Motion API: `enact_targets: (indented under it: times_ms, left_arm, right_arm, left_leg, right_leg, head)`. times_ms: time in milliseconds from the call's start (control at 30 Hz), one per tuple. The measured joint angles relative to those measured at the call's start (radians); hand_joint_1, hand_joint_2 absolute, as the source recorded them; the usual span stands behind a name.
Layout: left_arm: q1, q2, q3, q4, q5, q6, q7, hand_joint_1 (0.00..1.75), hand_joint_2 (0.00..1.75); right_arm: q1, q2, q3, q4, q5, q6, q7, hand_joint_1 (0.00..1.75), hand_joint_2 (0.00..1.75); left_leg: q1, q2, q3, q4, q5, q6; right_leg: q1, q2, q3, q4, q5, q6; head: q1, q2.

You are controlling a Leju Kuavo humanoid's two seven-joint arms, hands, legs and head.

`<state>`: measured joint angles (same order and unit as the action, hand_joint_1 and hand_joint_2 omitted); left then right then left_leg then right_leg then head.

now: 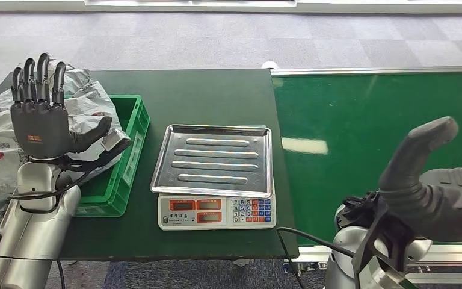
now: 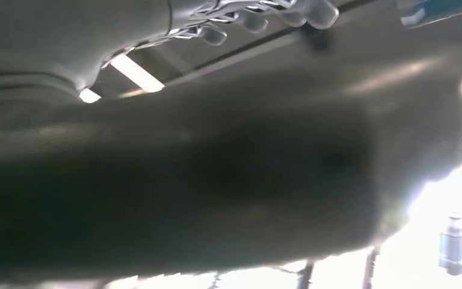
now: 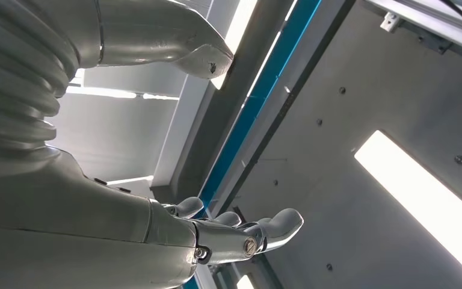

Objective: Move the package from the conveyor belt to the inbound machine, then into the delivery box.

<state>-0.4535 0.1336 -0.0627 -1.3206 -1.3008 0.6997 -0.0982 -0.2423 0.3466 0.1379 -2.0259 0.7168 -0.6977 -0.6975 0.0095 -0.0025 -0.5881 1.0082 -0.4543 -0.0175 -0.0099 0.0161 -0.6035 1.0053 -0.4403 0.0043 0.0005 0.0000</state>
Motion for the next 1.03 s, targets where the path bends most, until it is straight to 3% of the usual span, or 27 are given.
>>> enact_targets:
  times_ms: [67, 100, 133, 167, 233, 367, 500, 700, 767, 867, 967, 1033]
  left_arm:
    - [0.002, -0.107, 0.145, -0.05, 0.275, 0.0, -0.4, 0.0, 1.75]
    - [0.007, -0.147, 0.204, -0.072, 0.422, -0.003, -0.548, 0.0, 1.75]
    - [0.014, -0.178, 0.239, -0.092, 0.547, -0.011, -0.629, 0.0, 1.75]
    - [0.023, -0.2, 0.253, -0.112, 0.649, -0.026, -0.657, 0.0, 1.75]
    - [0.04, -0.234, 0.236, -0.144, 0.766, -0.062, -0.637, 0.0, 1.75]
    - [0.072, -0.269, 0.178, -0.198, 0.85, -0.134, -0.592, 0.0, 1.75]
    - [0.111, -0.267, 0.073, -0.264, 0.993, -0.348, -0.533, 0.0, 1.75]
    - [0.177, -0.259, -0.072, -0.344, 1.1, -0.687, -0.546, 0.0, 1.75]
    - [0.199, -0.265, -0.11, -0.357, 1.17, -0.832, -0.57, 0.0, 1.75]
    - [0.244, -0.287, -0.158, -0.371, 1.282, -1.021, -0.596, 0.0, 1.75]
    - [0.293, -0.32, -0.171, -0.38, 1.361, -1.117, -0.602, 0.0, 1.75]
    - [0.314, -0.335, -0.171, -0.38, 1.394, -1.148, -0.603, 0.0, 1.75]
  right_arm:
    - [0.0, -0.001, -0.001, 0.004, -0.001, 0.0, 0.0, 0.0, 1.75]
    - [0.0, -0.001, -0.001, 0.01, -0.003, 0.0, 0.0, 0.0, 1.75]
    - [0.001, -0.001, -0.002, 0.019, -0.007, 0.0, 0.0, 0.0, 1.75]
    - [0.001, -0.001, -0.003, 0.03, -0.011, 0.0, 0.001, 0.0, 1.75]
    - [0.004, -0.001, -0.004, 0.053, -0.019, 0.001, 0.0, 0.0, 1.75]
    - [0.007, -0.002, -0.003, 0.094, -0.036, 0.001, 0.0, 0.0, 1.75]
    - [0.012, -0.003, 0.02, 0.197, -0.109, 0.002, 0.0, 0.0, 1.75]
    - [-0.004, -0.006, 0.106, 0.383, -0.307, 0.02, 0.0, 0.0, 1.75]
    - [-0.006, -0.013, 0.15, 0.432, -0.426, 0.091, 0.0, 0.0, 1.75]
    - [0.006, -0.026, 0.207, 0.458, -0.559, 0.272, 0.0, 0.0, 1.75]
    - [0.039, -0.044, 0.231, 0.448, -0.576, 0.41, -0.001, 0.0, 1.75]
    - [0.056, -0.053, 0.236, 0.435, -0.562, 0.451, -0.001, 0.0, 1.75]
  left_leg:
    - [0.0, 0.001, 0.0, 0.0, -0.001, 0.001]
    - [-0.001, 0.004, 0.001, 0.0, -0.002, 0.001]
    - [-0.001, 0.006, 0.002, 0.0, -0.002, 0.001]
    - [-0.001, 0.007, 0.002, 0.0, -0.003, 0.001]
    - [0.0, 0.003, 0.001, 0.0, -0.002, 0.002]
    - [0.0, -0.002, 0.0, 0.0, -0.001, 0.002]
    - [0.0, -0.001, 0.0, 0.0, -0.001, 0.002]
    - [0.0, -0.002, -0.001, 0.0, 0.0, 0.002]
    - [0.0, -0.002, -0.001, 0.0, -0.001, 0.002]
    - [0.0, -0.002, -0.001, 0.0, -0.001, 0.002]
    - [0.0, -0.002, -0.001, 0.0, -0.002, 0.002]
    - [0.0, -0.003, -0.001, 0.0, -0.002, 0.003]
  right_leg:
    - [-0.001, 0.001, 0.0, 0.0, 0.0, 0.0]
    - [-0.001, 0.003, 0.0, 0.0, 0.0, 0.001]
    - [-0.001, 0.005, 0.0, 0.0, 0.0, 0.001]
    - [-0.001, 0.006, 0.0, -0.001, 0.0, 0.001]
    - [-0.001, 0.002, 0.001, -0.001, 0.0, 0.001]
    - [0.0, -0.002, 0.002, 0.0, -0.001, 0.002]
    - [0.0, -0.002, 0.002, 0.0, -0.001, 0.002]
    - [0.0, -0.002, 0.001, 0.0, -0.001, 0.002]
    - [0.0, -0.002, 0.001, 0.0, -0.001, 0.002]
    - [0.0, -0.002, 0.001, -0.001, -0.001, 0.002]
    - [0.0, -0.002, 0.001, -0.001, -0.002, 0.003]
    - [0.0, -0.003, 0.001, -0.001, -0.002, 0.003]
  head:
    - [0.0, 0.0]
    - [0.0, 0.0]
    - [0.0, 0.0]
    - [0.0, 0.0]
    - [0.0, 0.0]
    - [0.0, 0.0]
    - [0.0, 0.0]
    - [0.0, 0.0]
    - [0.0, 0.0]
    - [0.0, 0.0]
    - [0.0, 0.0]
    - [0.0, 0.0]
